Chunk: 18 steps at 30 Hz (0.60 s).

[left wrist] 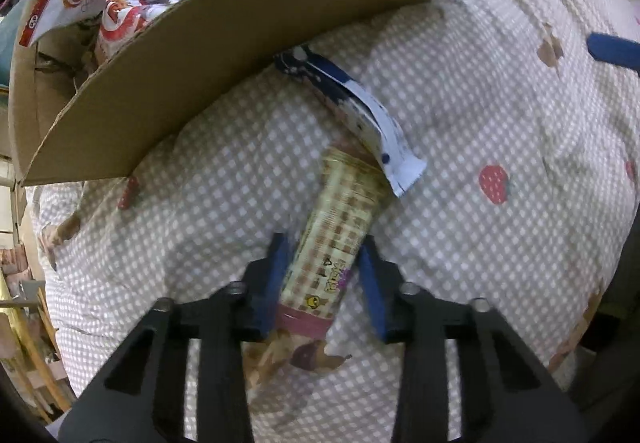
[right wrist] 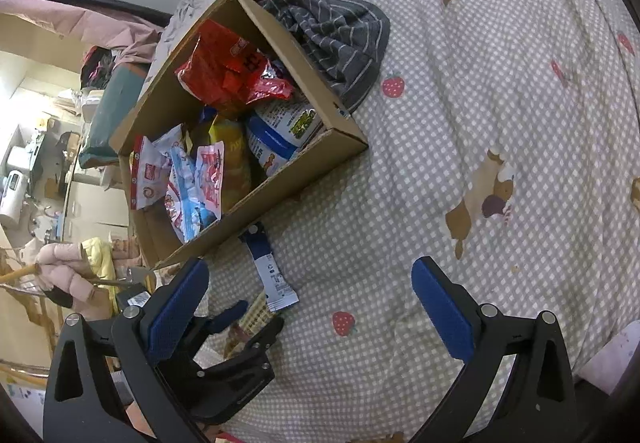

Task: Organize snacks
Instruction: 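Grasp the striped wafer bar with the left tool while the right tool grasps the white-blue stick packet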

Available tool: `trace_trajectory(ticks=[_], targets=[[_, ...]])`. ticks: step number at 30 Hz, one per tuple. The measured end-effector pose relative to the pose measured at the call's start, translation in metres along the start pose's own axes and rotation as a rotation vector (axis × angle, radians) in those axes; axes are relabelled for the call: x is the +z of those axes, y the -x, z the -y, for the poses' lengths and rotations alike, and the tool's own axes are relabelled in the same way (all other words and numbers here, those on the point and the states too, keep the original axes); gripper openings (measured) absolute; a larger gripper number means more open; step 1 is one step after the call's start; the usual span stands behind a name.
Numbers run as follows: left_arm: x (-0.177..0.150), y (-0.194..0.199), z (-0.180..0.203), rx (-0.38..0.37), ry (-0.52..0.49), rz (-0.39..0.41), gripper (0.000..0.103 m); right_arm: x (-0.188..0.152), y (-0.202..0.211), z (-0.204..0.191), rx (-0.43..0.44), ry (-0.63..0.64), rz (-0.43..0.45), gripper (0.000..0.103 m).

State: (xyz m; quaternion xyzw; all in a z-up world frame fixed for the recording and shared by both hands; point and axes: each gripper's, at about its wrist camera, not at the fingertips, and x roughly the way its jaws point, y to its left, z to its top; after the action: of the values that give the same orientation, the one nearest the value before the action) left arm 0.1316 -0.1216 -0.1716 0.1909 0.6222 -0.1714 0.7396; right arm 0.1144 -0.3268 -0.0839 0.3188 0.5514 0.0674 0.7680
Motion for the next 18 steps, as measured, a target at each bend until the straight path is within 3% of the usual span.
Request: trace_trajectory(ticks=[11, 15, 18], targets=[[-0.031, 0.048, 0.021, -0.111, -0.019, -0.003, 0.024, -0.001, -0.005, -0.005, -0.02, 0.016, -0.008, 0.103], [-0.044, 0.078, 0.008, -0.16, 0.018, 0.046, 0.024, -0.003, -0.009, -0.008, -0.025, 0.021, -0.014, 0.103], [-0.053, 0.097, -0.011, -0.145, 0.089, 0.108, 0.024, -0.005, -0.014, -0.012, -0.03, 0.034, -0.023, 0.103]])
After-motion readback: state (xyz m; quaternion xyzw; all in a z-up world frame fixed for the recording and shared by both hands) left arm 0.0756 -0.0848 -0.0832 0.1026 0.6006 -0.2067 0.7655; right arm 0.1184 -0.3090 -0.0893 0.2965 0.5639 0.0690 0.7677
